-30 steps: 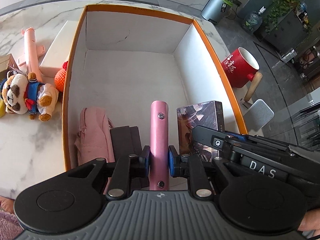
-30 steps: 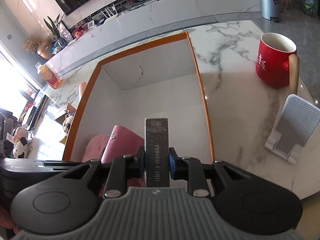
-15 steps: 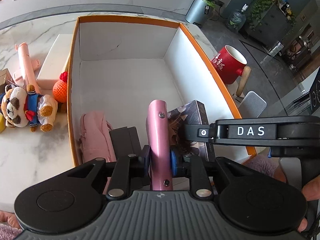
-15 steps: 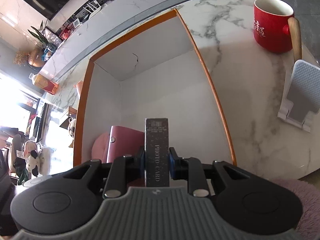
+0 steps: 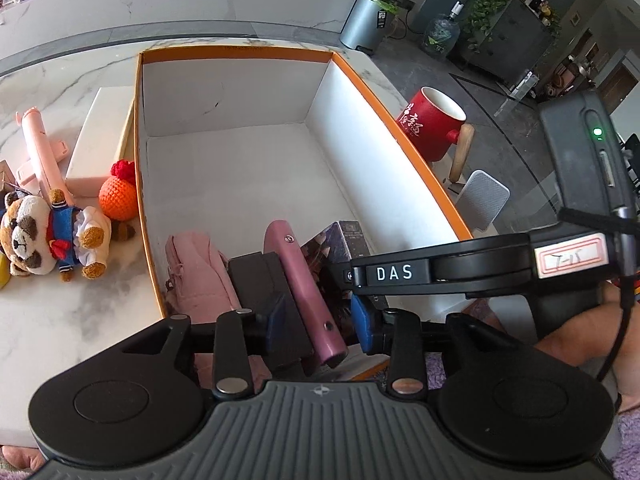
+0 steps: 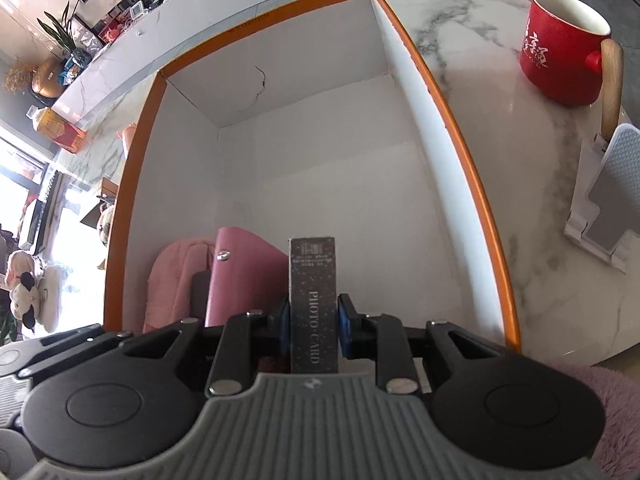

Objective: Organize objects
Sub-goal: 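Lower the wallet with the left gripper while the right lowers the card box into the shoe box, then open the left gripper releasing the wallet while the right releases the card box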

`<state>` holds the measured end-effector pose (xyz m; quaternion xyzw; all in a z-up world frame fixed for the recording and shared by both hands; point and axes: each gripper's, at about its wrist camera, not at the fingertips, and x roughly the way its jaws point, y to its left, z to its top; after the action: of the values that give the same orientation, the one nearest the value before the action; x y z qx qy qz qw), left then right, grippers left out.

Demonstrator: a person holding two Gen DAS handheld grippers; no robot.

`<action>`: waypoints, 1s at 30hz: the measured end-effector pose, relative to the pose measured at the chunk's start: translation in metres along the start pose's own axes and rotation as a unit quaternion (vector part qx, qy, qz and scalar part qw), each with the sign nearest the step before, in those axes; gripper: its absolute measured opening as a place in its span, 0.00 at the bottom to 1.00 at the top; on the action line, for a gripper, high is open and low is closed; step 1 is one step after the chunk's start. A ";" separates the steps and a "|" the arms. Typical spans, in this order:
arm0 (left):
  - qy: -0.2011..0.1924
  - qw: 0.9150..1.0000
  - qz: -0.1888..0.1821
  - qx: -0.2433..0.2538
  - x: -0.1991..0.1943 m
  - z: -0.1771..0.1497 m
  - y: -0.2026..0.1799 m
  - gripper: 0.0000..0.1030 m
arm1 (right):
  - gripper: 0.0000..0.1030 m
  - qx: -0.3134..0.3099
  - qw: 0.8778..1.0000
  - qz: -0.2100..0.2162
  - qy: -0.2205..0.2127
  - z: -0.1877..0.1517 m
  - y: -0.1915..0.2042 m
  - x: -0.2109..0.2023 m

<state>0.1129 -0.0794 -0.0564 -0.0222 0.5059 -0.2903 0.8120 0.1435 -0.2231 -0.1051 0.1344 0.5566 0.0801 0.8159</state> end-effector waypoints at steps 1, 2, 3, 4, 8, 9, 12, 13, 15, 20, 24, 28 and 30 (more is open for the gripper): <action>-0.001 1.000 -0.004 -0.001 -0.002 0.000 0.001 0.40 | 0.25 -0.004 1.000 -0.001 0.002 0.000 0.000 0.001; -0.001 1.000 -0.007 -0.003 -0.004 -0.001 0.002 0.37 | 0.25 -0.006 1.000 -0.002 0.005 0.001 0.000 0.003; -0.002 1.000 -0.010 -0.004 -0.005 -0.002 0.003 0.35 | 0.25 -0.008 1.000 -0.003 0.007 0.001 0.001 0.004; -0.003 1.000 -0.013 -0.004 -0.006 -0.002 0.003 0.32 | 0.25 -0.011 1.000 -0.005 0.009 0.002 0.001 0.005; -0.010 1.000 -0.016 -0.011 -0.014 -0.003 0.008 0.31 | 0.29 -0.011 1.000 0.005 0.020 0.004 0.000 0.009; -0.015 1.000 -0.014 -0.012 -0.017 -0.004 0.009 0.31 | 0.29 -0.013 1.000 0.005 0.017 0.004 0.001 0.008; -0.035 0.999 -0.007 -0.023 -0.028 -0.003 0.015 0.31 | 0.30 -0.014 1.000 0.008 0.011 0.006 0.000 0.004; -0.043 0.999 -0.006 -0.029 -0.033 -0.003 0.018 0.31 | 0.30 -0.012 1.000 0.010 0.011 0.007 0.000 0.004; -0.055 0.998 -0.003 -0.039 -0.040 -0.003 0.023 0.31 | 0.30 -0.009 1.000 0.014 0.013 0.007 -0.001 0.004; -0.068 0.996 0.009 -0.057 -0.050 -0.003 0.034 0.31 | 0.25 -0.011 1.000 0.020 0.007 0.004 -0.002 0.006; -0.078 0.995 0.021 -0.066 -0.058 -0.006 0.040 0.31 | 0.27 -0.012 1.000 0.018 0.007 0.004 -0.001 0.004; -0.087 0.992 0.054 -0.078 -0.068 -0.011 0.049 0.31 | 0.30 -0.029 0.999 0.007 -0.018 0.002 0.005 -0.006; -0.098 0.990 0.066 -0.079 -0.074 -0.015 0.054 0.31 | 0.32 -0.040 0.999 0.005 -0.032 0.001 0.010 -0.013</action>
<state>0.1009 0.0060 -0.0217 -0.0810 0.4452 -0.1912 0.8710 0.1398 -0.2179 -0.0898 0.1070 0.5262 0.1020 0.8374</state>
